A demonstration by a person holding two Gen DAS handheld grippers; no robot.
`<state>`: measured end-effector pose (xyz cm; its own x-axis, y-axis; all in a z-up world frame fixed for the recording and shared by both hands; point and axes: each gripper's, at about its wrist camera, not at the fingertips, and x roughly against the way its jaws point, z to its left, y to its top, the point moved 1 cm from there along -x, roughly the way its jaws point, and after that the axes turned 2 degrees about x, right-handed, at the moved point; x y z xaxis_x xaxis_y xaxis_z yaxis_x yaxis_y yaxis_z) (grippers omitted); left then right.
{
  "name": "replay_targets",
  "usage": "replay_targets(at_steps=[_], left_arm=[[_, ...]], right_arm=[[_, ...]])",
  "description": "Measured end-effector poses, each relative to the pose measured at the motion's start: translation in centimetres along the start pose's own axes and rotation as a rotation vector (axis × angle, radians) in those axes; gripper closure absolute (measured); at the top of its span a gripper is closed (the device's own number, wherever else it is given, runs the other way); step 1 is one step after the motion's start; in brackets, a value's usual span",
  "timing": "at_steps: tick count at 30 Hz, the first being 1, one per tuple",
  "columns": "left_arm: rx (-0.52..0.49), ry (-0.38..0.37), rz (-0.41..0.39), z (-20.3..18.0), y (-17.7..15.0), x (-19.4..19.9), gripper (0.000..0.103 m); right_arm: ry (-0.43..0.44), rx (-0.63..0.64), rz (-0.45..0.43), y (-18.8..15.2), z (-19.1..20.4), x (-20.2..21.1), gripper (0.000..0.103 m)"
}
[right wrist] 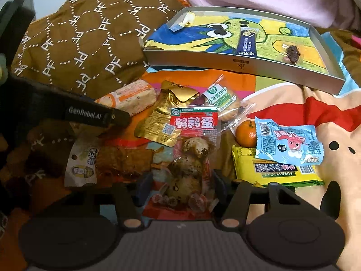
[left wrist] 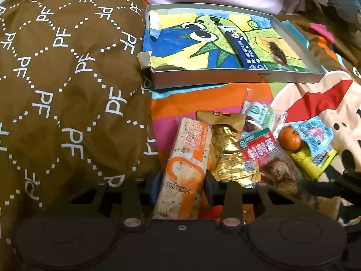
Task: Organize snacks
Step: 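Grasp the cracker bar with left tool while right tool grasps quail-egg pack, then lower both held snacks into the tray and open both tools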
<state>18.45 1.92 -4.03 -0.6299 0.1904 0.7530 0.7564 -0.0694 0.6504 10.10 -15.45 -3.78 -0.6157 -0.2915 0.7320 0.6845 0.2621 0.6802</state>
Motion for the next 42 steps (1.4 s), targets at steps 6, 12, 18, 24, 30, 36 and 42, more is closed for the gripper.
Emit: replay_targets(at_steps=[6, 12, 18, 24, 30, 36, 42], left_arm=[[0.075, -0.121, 0.039, -0.3, 0.3, 0.8, 0.068], [0.044, -0.154, 0.067, -2.0, -0.8, 0.3, 0.068], [0.021, -0.147, 0.086, -2.2, -1.3, -0.4, 0.068], [0.037, -0.157, 0.091, -1.8, -1.0, -0.7, 0.067], [0.071, -0.193, 0.058, -1.8, -1.1, 0.0, 0.068], [0.099, -0.245, -0.056, -1.7, -0.8, 1.7, 0.068], [0.093, -0.212, -0.21, -2.4, -1.0, 3.6, 0.068]], right_arm=[[0.04, -0.027, -0.009, -0.7, -1.3, 0.8, 0.056], [0.08, -0.048, -0.005, -1.0, -2.1, 1.0, 0.055], [0.096, -0.076, 0.027, -0.8, -2.5, 0.1, 0.045], [0.061, -0.036, 0.011, -0.9, -1.6, 0.7, 0.058], [0.008, 0.116, -0.012, -0.8, -0.5, 1.5, 0.062], [-0.063, 0.182, -0.078, -0.5, -0.7, 2.8, 0.062], [-0.08, 0.199, -0.17, 0.5, -1.8, 3.8, 0.061]])
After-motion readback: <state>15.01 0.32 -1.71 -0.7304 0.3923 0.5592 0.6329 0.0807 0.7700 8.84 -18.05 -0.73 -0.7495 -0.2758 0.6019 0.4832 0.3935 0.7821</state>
